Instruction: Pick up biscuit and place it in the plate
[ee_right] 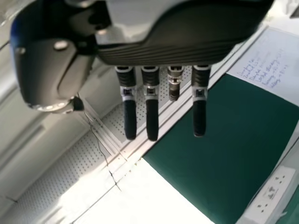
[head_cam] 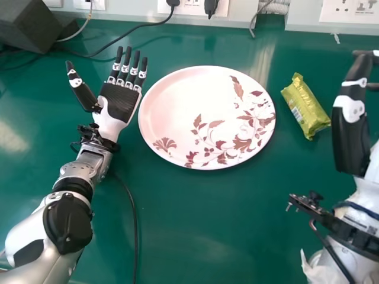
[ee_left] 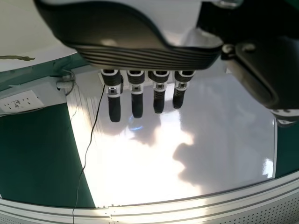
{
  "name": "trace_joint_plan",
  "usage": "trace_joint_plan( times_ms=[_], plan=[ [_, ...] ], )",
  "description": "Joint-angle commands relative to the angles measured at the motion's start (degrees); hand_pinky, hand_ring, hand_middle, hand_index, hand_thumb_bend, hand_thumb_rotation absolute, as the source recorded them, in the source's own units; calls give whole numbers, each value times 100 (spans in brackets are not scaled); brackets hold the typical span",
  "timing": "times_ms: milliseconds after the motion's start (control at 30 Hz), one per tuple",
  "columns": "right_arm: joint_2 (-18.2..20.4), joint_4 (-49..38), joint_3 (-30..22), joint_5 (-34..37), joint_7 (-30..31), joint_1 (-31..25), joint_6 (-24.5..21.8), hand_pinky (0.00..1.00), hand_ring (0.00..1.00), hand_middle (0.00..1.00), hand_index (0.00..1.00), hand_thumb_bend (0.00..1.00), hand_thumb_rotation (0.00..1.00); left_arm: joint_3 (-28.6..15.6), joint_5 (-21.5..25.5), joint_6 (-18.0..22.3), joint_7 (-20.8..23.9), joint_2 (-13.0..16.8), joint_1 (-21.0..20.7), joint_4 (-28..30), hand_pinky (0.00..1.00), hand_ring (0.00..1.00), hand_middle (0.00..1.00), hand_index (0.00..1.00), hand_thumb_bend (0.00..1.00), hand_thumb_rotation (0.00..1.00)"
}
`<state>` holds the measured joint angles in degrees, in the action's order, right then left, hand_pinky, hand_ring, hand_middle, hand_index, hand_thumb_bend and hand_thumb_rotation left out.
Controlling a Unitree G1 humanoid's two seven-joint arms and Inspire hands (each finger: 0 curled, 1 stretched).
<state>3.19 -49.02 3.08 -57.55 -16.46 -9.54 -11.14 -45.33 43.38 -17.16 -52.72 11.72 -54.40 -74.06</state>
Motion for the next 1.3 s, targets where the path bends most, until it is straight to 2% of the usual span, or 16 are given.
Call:
trace_joint_plan(
  times_ms=[0, 133, 267, 400, 700, 867, 1100, 1267],
  plan=[
    [127, -122, -85, -274, 182, 182, -169, 54, 63, 68, 66, 60, 44, 20, -28, -25, 0, -113, 146, -61, 85, 94, 98, 100, 100, 59],
    [41, -36, -194, -805, 576, 465, -408, 54, 64, 69, 66, 64, 48, -2, -7, -40, 70, -127, 142, -67, 83, 93, 97, 100, 100, 58],
    [18, 22, -271, -1484, 1163, 703, -647, 54, 64, 71, 68, 70, 49, -7, 0, -1, 92, -156, 148, -59, 92, 96, 100, 100, 100, 63],
    [50, 53, -342, -1760, 1585, 926, -804, 55, 65, 73, 73, 73, 51, 12, -14, 7, 21, -168, 165, -58, 99, 98, 100, 100, 100, 63],
    [-189, 303, -595, -2110, 2093, 1265, -880, 56, 67, 78, 84, 72, 51, -4, 9, 45, -77, -216, 209, -44, 96, 99, 100, 100, 100, 62],
    [-350, 484, -725, -2087, 2306, 1405, -872, 57, 68, 80, 89, 72, 56, -15, 14, 96, -65, -240, 234, -35, 96, 99, 100, 100, 100, 61],
    [-586, 814, -836, -2147, 2425, 1560, -902, 57, 68, 80, 92, 78, 51, -33, 41, 96, 13, -257, 228, -33, 94, 98, 100, 100, 100, 61],
    [-718, 1063, -856, -2336, 2678, 1690, -1042, 58, 69, 80, 92, 81, 58, -20, 52, 102, 9, -277, 209, -9, 97, 98, 100, 100, 100, 65]
  ],
)
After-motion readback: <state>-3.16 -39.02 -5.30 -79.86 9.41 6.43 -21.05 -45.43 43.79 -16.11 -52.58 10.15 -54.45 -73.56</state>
